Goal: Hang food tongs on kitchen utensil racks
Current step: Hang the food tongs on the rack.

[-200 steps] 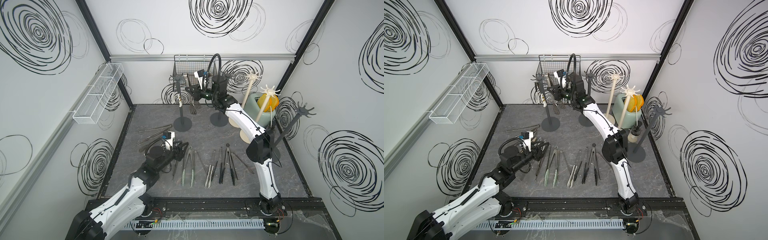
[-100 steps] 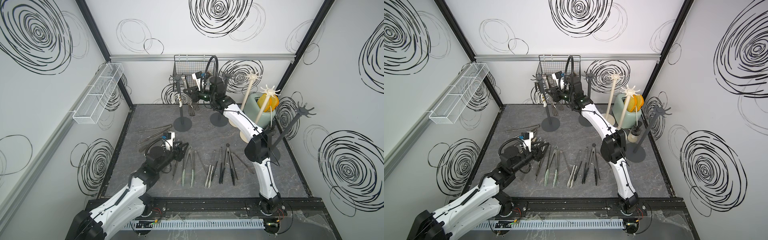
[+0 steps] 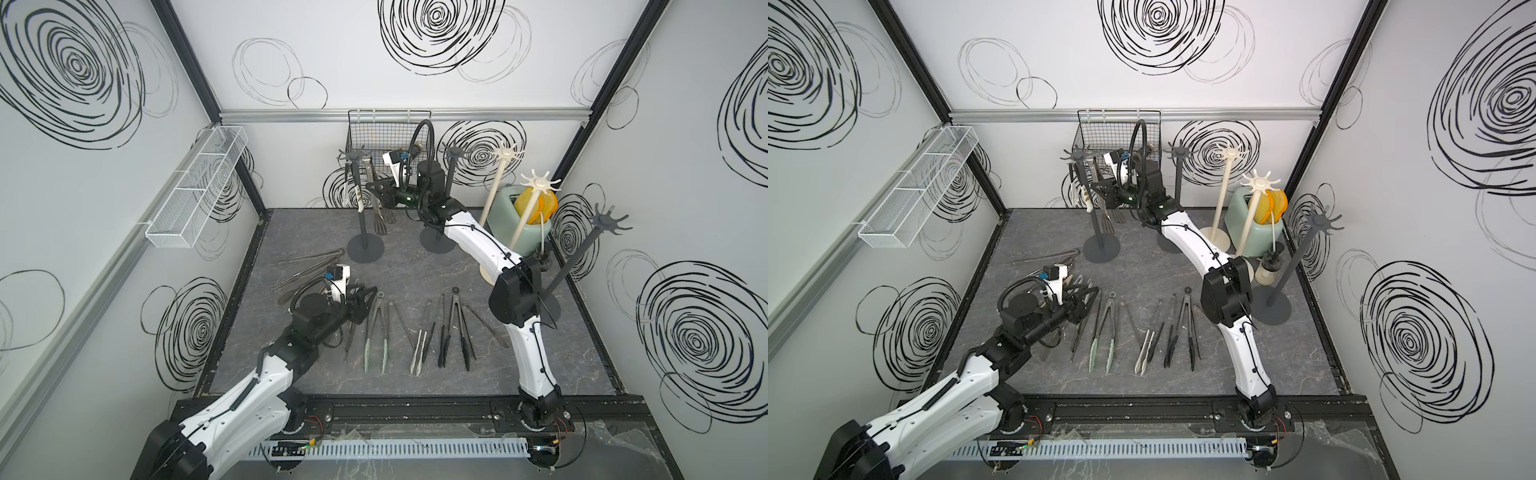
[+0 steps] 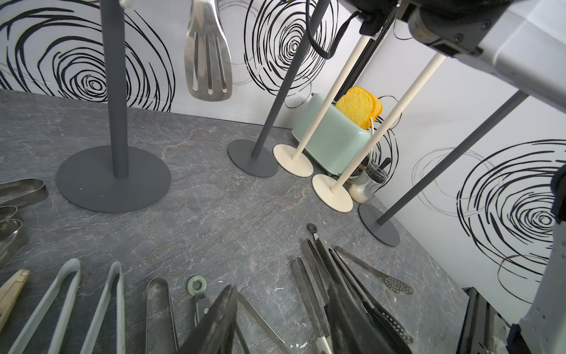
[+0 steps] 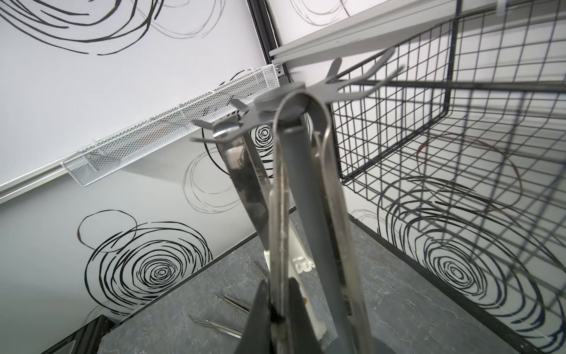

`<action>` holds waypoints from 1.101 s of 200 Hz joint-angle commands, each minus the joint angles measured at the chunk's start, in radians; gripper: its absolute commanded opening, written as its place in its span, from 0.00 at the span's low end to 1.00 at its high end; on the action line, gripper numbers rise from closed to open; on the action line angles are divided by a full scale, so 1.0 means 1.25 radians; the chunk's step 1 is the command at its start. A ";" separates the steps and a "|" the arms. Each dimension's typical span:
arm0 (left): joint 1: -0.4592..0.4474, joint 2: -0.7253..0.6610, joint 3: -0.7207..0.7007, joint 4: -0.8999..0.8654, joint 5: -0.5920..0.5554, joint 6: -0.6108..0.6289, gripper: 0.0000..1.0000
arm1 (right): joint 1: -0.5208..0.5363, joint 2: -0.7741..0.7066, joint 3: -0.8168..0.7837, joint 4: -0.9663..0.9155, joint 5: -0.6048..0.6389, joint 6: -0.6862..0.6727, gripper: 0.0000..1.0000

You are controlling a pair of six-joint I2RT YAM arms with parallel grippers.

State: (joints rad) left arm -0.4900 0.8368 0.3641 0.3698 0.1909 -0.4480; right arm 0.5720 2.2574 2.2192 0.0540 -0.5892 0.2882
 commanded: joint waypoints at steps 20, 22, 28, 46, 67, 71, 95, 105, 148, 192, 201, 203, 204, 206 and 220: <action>-0.003 -0.005 -0.014 0.056 0.009 0.006 0.52 | 0.005 0.018 -0.002 -0.029 0.001 0.021 0.04; -0.003 -0.004 -0.014 0.056 0.010 0.005 0.52 | 0.006 0.019 -0.002 -0.030 0.001 0.021 0.04; -0.003 -0.004 -0.014 0.056 0.010 0.005 0.52 | 0.005 0.021 0.002 -0.031 0.002 0.022 0.04; -0.003 -0.003 -0.017 0.061 0.011 0.005 0.52 | 0.005 0.026 0.004 -0.030 0.002 0.025 0.08; -0.003 0.000 -0.019 0.063 0.013 0.004 0.52 | 0.005 0.032 0.003 -0.030 0.003 0.030 0.12; -0.003 0.001 -0.019 0.063 0.013 0.004 0.52 | 0.006 0.033 0.002 -0.030 0.003 0.032 0.13; -0.004 0.001 -0.020 0.064 0.015 0.003 0.52 | 0.006 0.036 -0.002 -0.027 0.002 0.037 0.15; -0.003 0.001 -0.019 0.064 0.015 0.003 0.52 | 0.006 0.038 -0.002 -0.028 0.002 0.038 0.16; -0.003 0.006 -0.018 0.067 0.016 0.003 0.52 | 0.004 0.039 -0.001 -0.027 0.004 0.039 0.17; -0.003 0.014 -0.015 0.070 0.019 0.003 0.52 | 0.007 0.041 0.000 -0.040 0.017 0.041 0.27; -0.003 0.015 -0.014 0.071 0.021 0.002 0.52 | 0.007 0.042 0.000 -0.043 0.020 0.041 0.30; -0.003 0.015 -0.014 0.072 0.021 0.002 0.52 | 0.008 0.042 0.000 -0.043 0.020 0.041 0.31; -0.003 0.015 -0.014 0.072 0.020 0.001 0.52 | 0.008 0.042 0.000 -0.043 0.020 0.041 0.31; -0.003 0.015 -0.014 0.072 0.021 0.002 0.53 | 0.008 0.042 0.000 -0.043 0.020 0.040 0.31; -0.003 0.016 -0.014 0.073 0.023 0.001 0.53 | 0.009 0.043 0.002 -0.046 0.022 0.040 0.34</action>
State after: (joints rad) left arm -0.4900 0.8539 0.3504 0.3927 0.2050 -0.4484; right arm 0.5751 2.2906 2.2189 0.0113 -0.5709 0.3370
